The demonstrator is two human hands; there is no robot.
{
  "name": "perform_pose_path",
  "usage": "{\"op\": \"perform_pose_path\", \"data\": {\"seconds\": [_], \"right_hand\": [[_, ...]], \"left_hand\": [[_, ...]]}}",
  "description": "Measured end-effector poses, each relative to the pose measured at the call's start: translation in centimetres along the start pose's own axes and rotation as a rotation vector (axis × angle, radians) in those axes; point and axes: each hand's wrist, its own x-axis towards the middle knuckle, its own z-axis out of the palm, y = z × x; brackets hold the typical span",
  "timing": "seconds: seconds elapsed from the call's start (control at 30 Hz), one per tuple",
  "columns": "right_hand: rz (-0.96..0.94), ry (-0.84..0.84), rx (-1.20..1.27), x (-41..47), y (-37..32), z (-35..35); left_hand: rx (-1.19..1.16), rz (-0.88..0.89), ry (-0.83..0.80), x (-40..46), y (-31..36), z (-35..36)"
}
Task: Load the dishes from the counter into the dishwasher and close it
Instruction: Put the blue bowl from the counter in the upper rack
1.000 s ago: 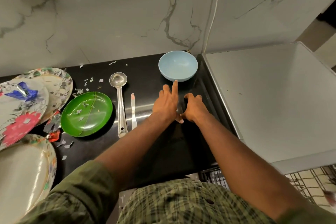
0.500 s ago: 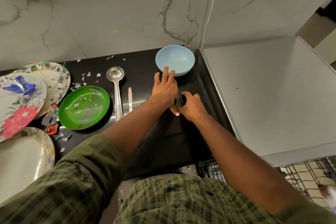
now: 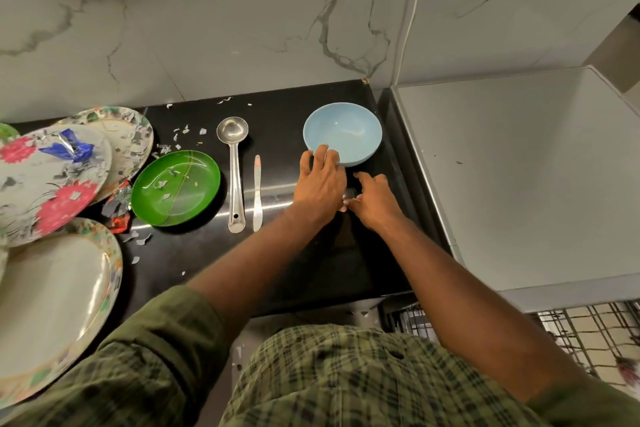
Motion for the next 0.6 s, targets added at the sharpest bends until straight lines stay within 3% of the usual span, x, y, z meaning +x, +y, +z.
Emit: {"op": "perform_pose_path", "data": {"seconds": [0.4, 0.6], "right_hand": [[-0.131, -0.072, 0.170, -4.3, 4.4, -1.1], [-0.138, -0.106, 0.215, -5.8, 5.8, -1.3]], "left_hand": [[-0.250, -0.070, 0.213, -4.4, 4.8, 0.9], [-0.368, -0.059, 0.204, -4.5, 5.5, 0.0]]}}
